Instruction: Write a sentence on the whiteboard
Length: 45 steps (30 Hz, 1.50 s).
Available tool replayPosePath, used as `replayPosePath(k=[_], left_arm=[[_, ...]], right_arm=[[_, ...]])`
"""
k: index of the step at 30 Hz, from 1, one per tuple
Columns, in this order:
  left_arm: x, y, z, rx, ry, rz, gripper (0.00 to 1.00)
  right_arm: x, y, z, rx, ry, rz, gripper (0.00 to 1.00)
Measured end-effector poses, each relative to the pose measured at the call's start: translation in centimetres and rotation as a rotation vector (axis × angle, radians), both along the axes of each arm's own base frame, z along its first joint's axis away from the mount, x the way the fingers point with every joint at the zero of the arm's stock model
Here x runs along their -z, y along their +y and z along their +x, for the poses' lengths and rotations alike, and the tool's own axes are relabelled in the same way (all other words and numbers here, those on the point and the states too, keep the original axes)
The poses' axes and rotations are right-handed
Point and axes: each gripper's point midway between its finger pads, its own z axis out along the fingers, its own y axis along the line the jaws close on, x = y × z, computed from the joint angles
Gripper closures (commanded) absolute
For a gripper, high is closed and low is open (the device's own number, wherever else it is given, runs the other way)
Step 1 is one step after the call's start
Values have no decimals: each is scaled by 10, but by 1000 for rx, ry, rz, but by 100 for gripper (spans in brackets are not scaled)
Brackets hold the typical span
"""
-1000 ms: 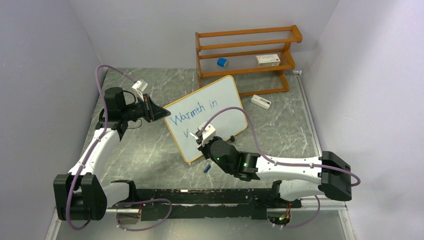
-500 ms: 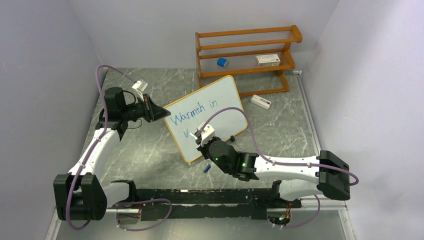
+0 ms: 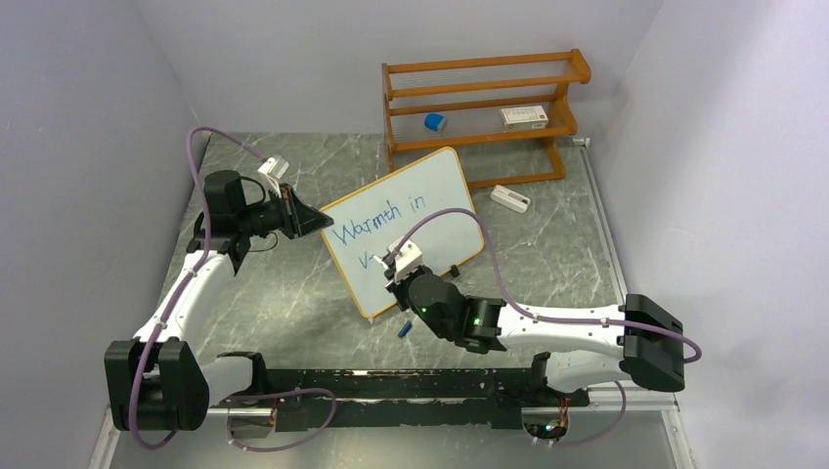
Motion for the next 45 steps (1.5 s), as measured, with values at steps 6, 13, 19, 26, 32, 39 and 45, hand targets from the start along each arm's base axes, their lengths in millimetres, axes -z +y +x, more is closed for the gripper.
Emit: replayPosePath(k=[6, 13, 19, 26, 32, 39, 45], left_arm=[[0, 0, 0, 0, 0, 0, 95], [0, 0, 0, 0, 0, 0, 95], [0, 0, 0, 0, 0, 0, 95], [0, 0, 0, 0, 0, 0, 95], [0, 0, 0, 0, 0, 0, 95], [0, 0, 0, 0, 0, 0, 95], [0, 0, 0, 0, 0, 0, 95]], right_arm=[[-3, -2, 4, 15, -14, 3, 100], [-8, 1, 6, 8, -28, 6, 100], [-11, 9, 4, -34, -37, 3, 100], [-10, 12, 2, -57, -28, 1, 100], [-6, 10, -1, -57, -5, 0, 100], [-1, 6, -4, -53, 21, -4, 100], [4, 3, -5, -48, 34, -13, 100]])
